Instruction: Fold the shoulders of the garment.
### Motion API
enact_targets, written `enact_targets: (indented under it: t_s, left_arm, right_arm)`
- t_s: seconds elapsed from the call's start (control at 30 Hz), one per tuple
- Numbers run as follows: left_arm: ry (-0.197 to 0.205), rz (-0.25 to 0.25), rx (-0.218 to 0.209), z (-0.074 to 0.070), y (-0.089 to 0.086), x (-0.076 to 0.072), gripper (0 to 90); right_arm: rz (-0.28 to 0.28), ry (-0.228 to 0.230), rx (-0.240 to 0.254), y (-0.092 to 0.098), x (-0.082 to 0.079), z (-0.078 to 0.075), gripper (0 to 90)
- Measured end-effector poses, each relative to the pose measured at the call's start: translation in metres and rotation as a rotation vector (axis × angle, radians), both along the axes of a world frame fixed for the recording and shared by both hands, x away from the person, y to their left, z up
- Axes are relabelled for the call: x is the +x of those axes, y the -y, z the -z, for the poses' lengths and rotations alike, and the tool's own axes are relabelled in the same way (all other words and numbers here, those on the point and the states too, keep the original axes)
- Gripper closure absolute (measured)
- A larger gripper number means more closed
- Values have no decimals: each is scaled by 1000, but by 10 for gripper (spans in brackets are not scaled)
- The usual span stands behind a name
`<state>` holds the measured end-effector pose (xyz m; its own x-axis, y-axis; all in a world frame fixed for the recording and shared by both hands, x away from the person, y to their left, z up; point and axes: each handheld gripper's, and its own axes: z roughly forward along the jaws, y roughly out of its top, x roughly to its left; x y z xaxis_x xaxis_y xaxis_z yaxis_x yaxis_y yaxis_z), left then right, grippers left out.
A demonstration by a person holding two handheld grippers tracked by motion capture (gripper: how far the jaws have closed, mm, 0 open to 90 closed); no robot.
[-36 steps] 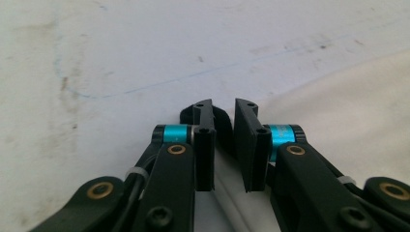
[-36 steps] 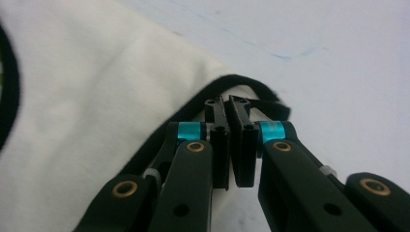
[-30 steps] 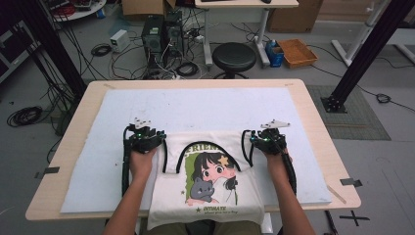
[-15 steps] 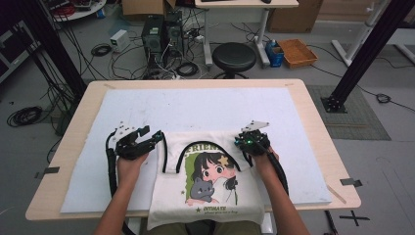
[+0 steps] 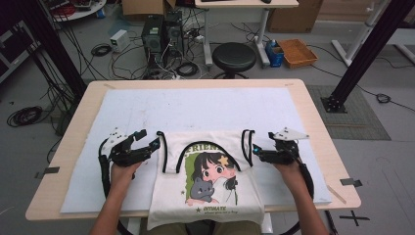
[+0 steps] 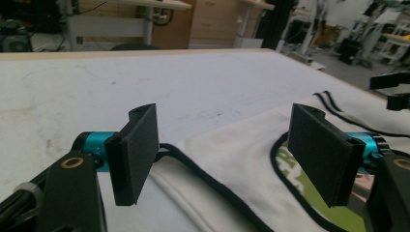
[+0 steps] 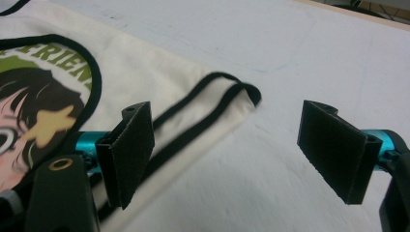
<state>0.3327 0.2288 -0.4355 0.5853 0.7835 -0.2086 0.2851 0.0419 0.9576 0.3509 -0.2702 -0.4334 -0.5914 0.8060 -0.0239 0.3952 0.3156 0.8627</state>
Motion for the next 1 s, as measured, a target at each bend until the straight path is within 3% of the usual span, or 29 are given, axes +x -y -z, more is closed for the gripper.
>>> enact_targets:
  t_s: [0.1,0.2,0.27,0.33,0.53,0.67,1.0]
  left_arm:
    - [24,30,-35,-2,-3,-6,271]
    - [27,36,-40,-2,-5,-7,273]
    - [22,49,-20,0,-6,-7,273]
    - [28,63,12,1,-7,-7,274]
    - [57,84,10,2,-11,-8,274]
    - [28,70,-14,2,-13,-9,274]
    - [60,34,-34,-3,-17,-12,274]
  right_arm:
    - [-8,8,17,18,-11,3,206]
    - [-6,18,32,27,-16,1,205]
    - [25,50,59,39,-23,-6,206]
    - [41,64,51,44,-26,-8,205]
    - [117,77,75,60,-30,-4,205]
    - [150,79,88,63,-26,-1,206]
    - [137,74,88,59,-23,2,206]
